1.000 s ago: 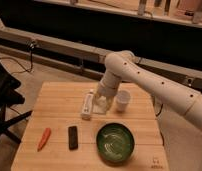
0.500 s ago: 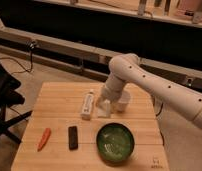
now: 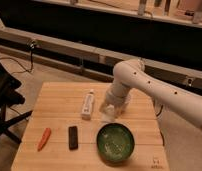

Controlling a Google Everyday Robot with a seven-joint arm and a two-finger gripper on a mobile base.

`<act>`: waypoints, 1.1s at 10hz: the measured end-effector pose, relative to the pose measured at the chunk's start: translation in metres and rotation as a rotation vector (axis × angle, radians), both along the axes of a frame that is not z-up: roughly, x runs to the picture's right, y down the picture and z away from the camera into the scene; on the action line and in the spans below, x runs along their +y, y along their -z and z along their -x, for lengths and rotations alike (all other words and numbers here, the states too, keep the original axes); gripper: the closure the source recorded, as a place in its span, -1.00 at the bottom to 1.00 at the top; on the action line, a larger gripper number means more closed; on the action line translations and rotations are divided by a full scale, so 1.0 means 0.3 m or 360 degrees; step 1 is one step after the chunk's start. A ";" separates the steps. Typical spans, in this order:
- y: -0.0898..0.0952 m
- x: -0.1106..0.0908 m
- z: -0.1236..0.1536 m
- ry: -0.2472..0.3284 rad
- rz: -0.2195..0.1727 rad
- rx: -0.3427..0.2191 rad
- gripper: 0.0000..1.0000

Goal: Place the white sponge in the ceramic bowl

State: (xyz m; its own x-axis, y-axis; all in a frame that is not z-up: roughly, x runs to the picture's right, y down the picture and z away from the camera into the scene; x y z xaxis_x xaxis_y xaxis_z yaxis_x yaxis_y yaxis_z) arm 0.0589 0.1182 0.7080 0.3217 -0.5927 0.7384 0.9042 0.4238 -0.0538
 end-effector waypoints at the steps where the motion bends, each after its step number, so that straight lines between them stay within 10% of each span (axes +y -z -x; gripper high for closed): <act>1: 0.013 0.015 0.002 0.0018 0.0009 -0.0004 1.00; 7: 0.042 0.058 -0.023 0.0054 0.0024 -0.0008 0.98; 11: 0.078 0.098 -0.042 0.0079 0.0037 -0.0013 0.55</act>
